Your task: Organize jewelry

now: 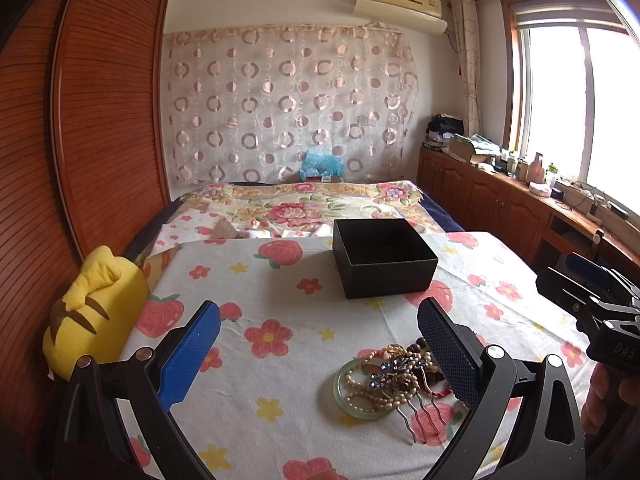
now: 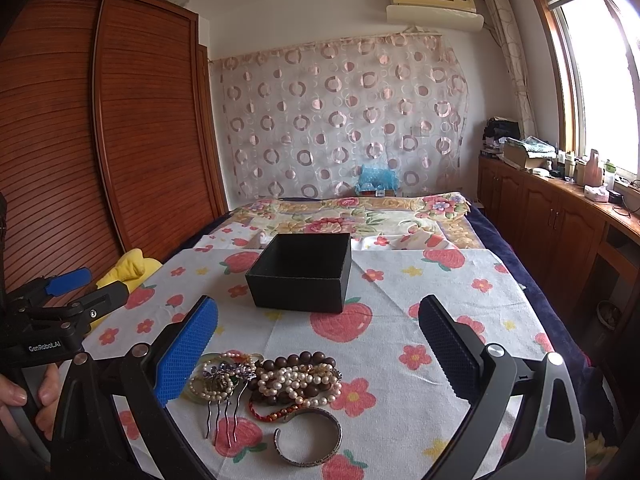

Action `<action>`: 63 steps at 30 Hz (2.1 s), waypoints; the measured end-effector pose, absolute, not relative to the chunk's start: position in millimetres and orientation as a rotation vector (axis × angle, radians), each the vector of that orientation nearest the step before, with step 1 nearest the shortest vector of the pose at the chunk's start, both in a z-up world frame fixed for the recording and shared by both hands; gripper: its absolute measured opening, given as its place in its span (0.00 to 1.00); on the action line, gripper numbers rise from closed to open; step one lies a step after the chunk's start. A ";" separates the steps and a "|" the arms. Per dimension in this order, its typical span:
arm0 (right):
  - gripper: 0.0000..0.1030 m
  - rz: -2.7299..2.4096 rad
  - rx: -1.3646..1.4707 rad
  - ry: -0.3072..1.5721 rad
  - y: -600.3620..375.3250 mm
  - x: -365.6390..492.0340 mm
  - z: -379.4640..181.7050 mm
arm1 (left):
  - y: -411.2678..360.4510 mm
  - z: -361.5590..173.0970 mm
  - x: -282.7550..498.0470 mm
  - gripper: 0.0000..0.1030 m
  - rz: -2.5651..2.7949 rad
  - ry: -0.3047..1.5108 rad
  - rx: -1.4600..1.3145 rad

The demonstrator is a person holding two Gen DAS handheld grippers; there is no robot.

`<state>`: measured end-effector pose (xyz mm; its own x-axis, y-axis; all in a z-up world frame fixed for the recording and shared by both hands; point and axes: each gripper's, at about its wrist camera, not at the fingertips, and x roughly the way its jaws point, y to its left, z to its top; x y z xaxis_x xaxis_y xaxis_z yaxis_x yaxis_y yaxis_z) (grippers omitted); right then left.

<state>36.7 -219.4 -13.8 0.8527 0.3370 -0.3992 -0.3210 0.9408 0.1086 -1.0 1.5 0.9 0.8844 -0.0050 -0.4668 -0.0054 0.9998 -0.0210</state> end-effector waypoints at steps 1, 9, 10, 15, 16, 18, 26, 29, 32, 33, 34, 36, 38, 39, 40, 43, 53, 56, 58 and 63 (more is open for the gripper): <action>0.98 0.346 0.038 0.427 -219.5 36.5 -14.5 | 1.5 0.9 -0.9 0.93 0.000 0.486 -0.022; 0.98 0.347 0.040 0.427 -219.6 36.2 -13.9 | 1.5 0.9 -1.3 0.93 0.000 0.484 -0.021; 0.98 0.347 0.040 0.427 -219.6 36.1 -13.9 | 1.6 0.9 -1.2 0.93 0.000 0.484 -0.021; 0.98 0.347 0.042 0.426 -220.1 35.6 -14.7 | 2.5 3.4 -3.5 0.93 0.000 0.484 -0.022; 0.98 0.347 0.042 0.426 -220.2 36.2 -14.2 | 2.0 3.1 -3.7 0.93 0.000 0.484 -0.022; 0.98 0.347 0.042 0.426 -220.6 36.2 -15.4 | 2.0 3.1 -3.7 0.93 0.001 0.483 -0.022; 0.98 0.350 0.041 0.433 -219.9 35.3 -11.4 | 3.8 3.6 -3.9 0.93 -0.001 0.491 -0.022; 0.98 0.358 0.039 0.443 -213.3 34.6 -20.4 | 2.1 1.8 -3.0 0.93 -0.005 0.509 -0.022; 0.98 0.368 0.028 0.456 -214.0 34.5 -25.3 | -6.5 -12.5 3.4 0.93 -0.013 0.533 -0.018; 0.98 0.371 0.024 0.463 -213.1 34.9 -26.8 | -6.5 -16.0 5.8 0.93 -0.017 0.545 -0.015; 0.98 0.374 0.022 0.471 -214.3 36.4 -30.7 | -6.5 -18.6 7.5 0.93 -0.021 0.554 -0.012; 0.98 0.376 0.019 0.491 -215.1 38.4 -36.3 | -6.1 -26.2 13.0 0.93 -0.030 0.582 -0.001; 0.98 0.383 0.015 0.513 -217.0 39.4 -42.4 | -4.9 -34.1 18.3 0.93 -0.045 0.611 0.006; 0.97 0.386 0.012 0.523 -219.0 39.8 -46.3 | -3.4 -37.2 20.3 0.93 -0.051 0.620 0.007; 0.96 0.390 0.005 0.535 -218.8 40.3 -49.8 | -3.2 -42.5 24.1 0.93 -0.064 0.641 0.009; 0.90 0.406 -0.025 0.578 -219.2 42.5 -64.6 | -2.0 -53.4 31.5 0.93 -0.103 0.684 0.012; 0.64 0.469 -0.105 0.738 -214.6 53.6 -113.7 | -3.8 -76.7 46.4 0.73 -0.195 0.782 0.034; 0.60 0.493 -0.099 0.761 -215.3 56.8 -118.5 | -8.2 -81.6 54.2 0.59 -0.233 0.807 0.062; 0.60 0.501 -0.109 0.768 -214.4 56.8 -118.9 | -11.2 -83.3 60.4 0.54 -0.258 0.818 0.080; 0.59 0.520 -0.105 0.785 -214.6 56.6 -121.1 | -17.6 -88.4 79.6 0.42 -0.318 0.869 0.089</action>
